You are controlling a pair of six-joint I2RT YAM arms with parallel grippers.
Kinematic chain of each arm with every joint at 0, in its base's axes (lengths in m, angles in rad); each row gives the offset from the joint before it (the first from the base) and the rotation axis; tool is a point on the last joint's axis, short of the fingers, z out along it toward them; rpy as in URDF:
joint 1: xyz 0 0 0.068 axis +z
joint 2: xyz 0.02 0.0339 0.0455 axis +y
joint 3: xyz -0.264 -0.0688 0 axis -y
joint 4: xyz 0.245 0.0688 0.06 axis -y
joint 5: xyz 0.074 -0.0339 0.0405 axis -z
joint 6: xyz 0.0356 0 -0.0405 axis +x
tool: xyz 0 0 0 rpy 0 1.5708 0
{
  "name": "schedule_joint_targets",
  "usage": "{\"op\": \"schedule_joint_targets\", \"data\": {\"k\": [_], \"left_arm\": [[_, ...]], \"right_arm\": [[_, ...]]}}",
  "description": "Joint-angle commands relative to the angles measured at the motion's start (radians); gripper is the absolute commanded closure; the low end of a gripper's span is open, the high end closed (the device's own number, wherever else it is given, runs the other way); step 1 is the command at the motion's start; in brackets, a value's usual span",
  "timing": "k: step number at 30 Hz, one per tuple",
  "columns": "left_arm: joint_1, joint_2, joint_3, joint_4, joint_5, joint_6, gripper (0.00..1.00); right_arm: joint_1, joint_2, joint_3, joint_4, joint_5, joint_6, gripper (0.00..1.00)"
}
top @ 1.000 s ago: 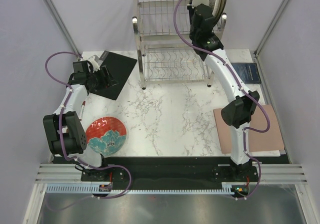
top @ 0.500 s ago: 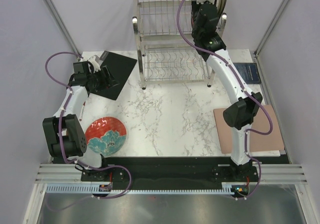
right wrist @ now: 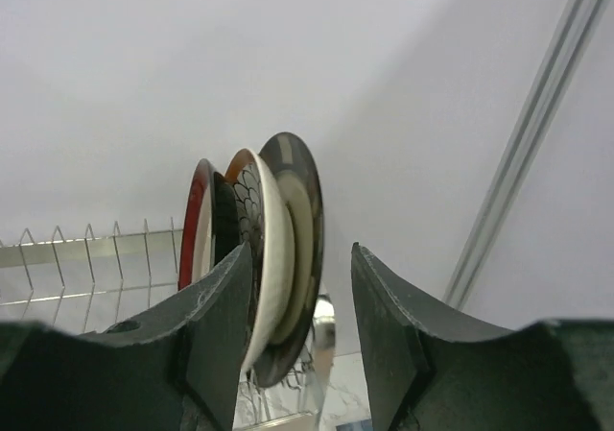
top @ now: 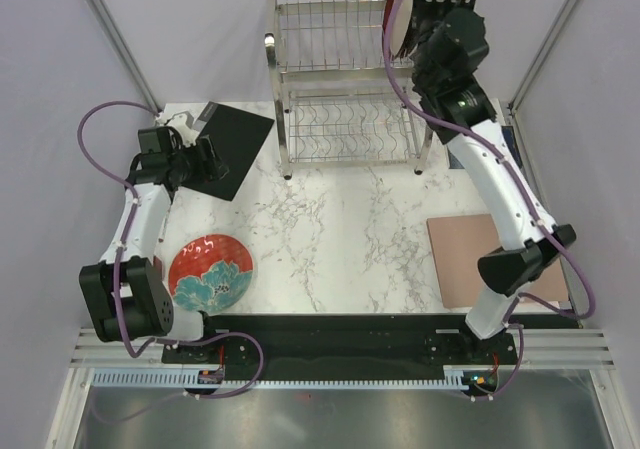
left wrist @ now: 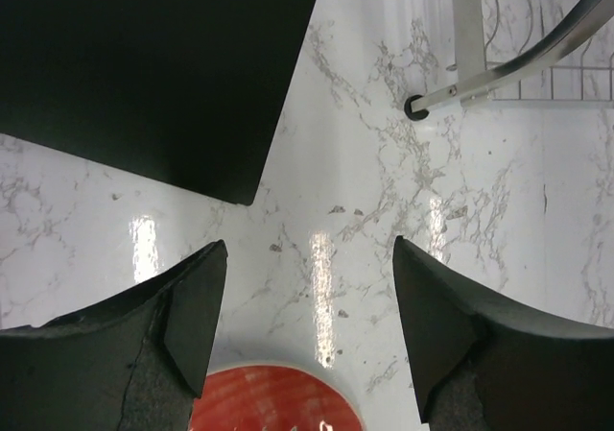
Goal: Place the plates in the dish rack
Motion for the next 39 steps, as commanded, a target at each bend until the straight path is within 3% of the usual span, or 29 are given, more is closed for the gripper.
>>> {"op": "schedule_joint_targets", "data": {"k": [1, 3, 4, 6, 7, 10, 15, 21, 27, 34, 39], "left_arm": [[0.09, -0.086, -0.018, -0.103, 0.006, 0.147, 0.23], [0.164, -0.097, -0.021, -0.194, 0.075, 0.207, 0.23], [0.187, -0.1, -0.021, -0.234, 0.091, 0.273, 0.23], [0.273, -0.101, -0.021, -0.351, 0.159, 0.347, 0.24], [0.299, -0.095, -0.02, -0.394, 0.178, 0.424, 0.25], [0.385, -0.06, 0.001, -0.563, 0.203, 0.584, 0.3], [0.416, -0.104, -0.02, -0.664, 0.139, 0.752, 0.33], [0.416, -0.126, 0.023, -0.666, 0.111, 0.721, 0.33], [0.419, -0.181, 0.029, -0.667, 0.137, 0.657, 0.33], [0.419, -0.259, 0.017, -0.666, 0.181, 0.6, 0.32], [0.417, -0.265, 0.026, -0.666, 0.207, 0.547, 0.32]], "right_arm": [[-0.001, -0.151, -0.095, -0.194, -0.065, 0.077, 0.48], [0.002, -0.246, -0.187, -0.342, -0.175, 0.173, 0.43], [0.002, -0.28, -0.301, -0.412, -0.323, 0.199, 0.4], [0.002, -0.377, -0.423, -0.442, -0.49, 0.235, 0.3], [0.002, -0.403, -0.542, -0.437, -0.664, 0.244, 0.27], [0.003, -0.449, -0.719, -0.407, -0.93, 0.347, 0.25], [0.031, -0.298, -0.87, -0.275, -1.269, 0.46, 0.3], [0.147, 0.006, -0.867, -0.016, -1.545, 0.639, 0.34], [0.232, 0.249, -0.806, 0.253, -1.635, 0.87, 0.34], [0.334, 0.447, -0.652, 0.301, -1.604, 0.985, 0.33], [0.384, 0.562, -0.527, 0.224, -1.577, 0.982, 0.33]]}}
